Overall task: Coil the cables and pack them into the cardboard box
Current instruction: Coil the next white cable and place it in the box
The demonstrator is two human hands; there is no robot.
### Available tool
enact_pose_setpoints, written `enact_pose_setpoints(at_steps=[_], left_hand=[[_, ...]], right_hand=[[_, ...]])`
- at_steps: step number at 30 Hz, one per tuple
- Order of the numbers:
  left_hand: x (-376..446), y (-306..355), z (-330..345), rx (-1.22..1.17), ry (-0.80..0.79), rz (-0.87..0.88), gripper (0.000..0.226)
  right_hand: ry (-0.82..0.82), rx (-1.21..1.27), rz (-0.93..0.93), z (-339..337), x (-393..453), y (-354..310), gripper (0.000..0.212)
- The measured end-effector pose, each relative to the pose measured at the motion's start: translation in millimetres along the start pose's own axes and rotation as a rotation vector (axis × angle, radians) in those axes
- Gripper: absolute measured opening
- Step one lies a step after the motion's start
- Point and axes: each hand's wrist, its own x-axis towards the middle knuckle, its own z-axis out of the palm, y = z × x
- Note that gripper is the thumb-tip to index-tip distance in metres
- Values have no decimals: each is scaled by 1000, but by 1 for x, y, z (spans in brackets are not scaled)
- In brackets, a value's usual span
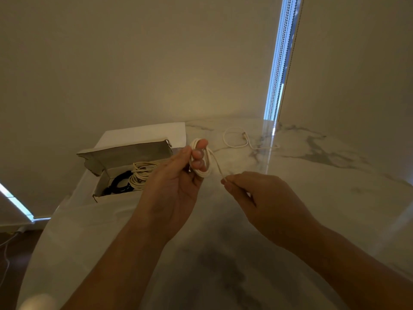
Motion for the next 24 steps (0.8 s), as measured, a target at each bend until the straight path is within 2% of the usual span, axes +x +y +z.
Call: enact_pose_setpoints(at_steps=[4, 10, 13, 16, 18, 21, 24], left_hand=[[0, 2, 0, -16, 35, 59, 54], [0, -2, 3, 87, 69, 140, 51], [3, -2, -1, 159, 86, 179, 37], [5, -2, -6, 325, 127, 220, 29], [4, -4, -9, 527, 122, 234, 26], [4, -10, -12, 866, 69, 237, 24], [2, -14, -10, 1024, -3, 189, 25]], right_hand=[[-17, -6, -51, 3, -5, -13, 37], [-69, -34, -86, 3, -11, -27, 41], [-45, -48, -132, 2, -15, -34, 37], [-16, -67, -169, -1, -19, -43, 32], [30, -64, -190, -6, -20, -45, 26], [94, -79, -183, -14, -17, -41, 23], [167, -116, -151, -19, -13, -34, 23]])
